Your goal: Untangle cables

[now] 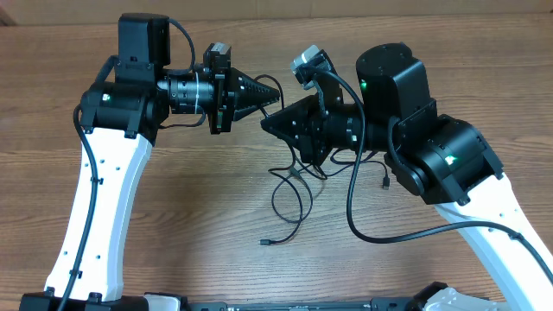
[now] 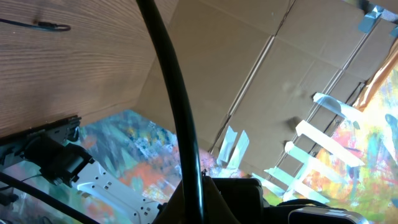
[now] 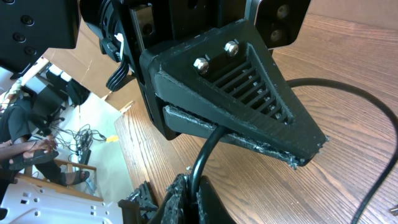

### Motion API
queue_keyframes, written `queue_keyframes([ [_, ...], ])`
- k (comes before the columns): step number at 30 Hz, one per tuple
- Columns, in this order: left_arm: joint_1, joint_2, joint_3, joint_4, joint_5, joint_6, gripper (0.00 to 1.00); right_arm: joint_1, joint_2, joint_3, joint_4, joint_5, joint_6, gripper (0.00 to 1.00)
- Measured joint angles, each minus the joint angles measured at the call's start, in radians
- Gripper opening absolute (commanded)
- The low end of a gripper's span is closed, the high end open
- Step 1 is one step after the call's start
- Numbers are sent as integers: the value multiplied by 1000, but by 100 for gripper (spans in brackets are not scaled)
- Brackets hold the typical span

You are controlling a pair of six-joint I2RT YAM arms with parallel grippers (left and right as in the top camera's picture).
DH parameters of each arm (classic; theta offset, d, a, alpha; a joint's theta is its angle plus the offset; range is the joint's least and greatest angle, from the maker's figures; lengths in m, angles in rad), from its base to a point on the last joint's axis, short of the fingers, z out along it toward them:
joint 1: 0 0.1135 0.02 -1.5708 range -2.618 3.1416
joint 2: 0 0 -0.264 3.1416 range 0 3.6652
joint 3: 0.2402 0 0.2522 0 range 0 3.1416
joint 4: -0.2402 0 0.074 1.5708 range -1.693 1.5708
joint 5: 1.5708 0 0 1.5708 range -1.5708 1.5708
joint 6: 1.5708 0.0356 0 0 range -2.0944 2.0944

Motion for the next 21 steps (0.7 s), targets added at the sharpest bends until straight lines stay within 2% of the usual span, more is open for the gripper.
queue_keyframes([
  [2,0,0,0,0,0,0,4,0,0,0,0,0,0,21],
  [3,0,0,0,0,-1,1,4,0,0,0,0,1,-4,34],
  [6,5,0,0,0,-14,14,4,0,0,0,-2,2,-1,89],
  [7,10,0,0,5,-19,33,4,0,0,0,-7,2,-1,100],
  [12,71,0,0,13,-24,160,4,0,0,0,-35,5,-3,100],
  [16,73,0,0,81,-18,180,4,-8,0,0,-55,4,-3,100],
  [21,99,1,62,105,-14,186,4,-90,0,0,-145,5,0,100],
])
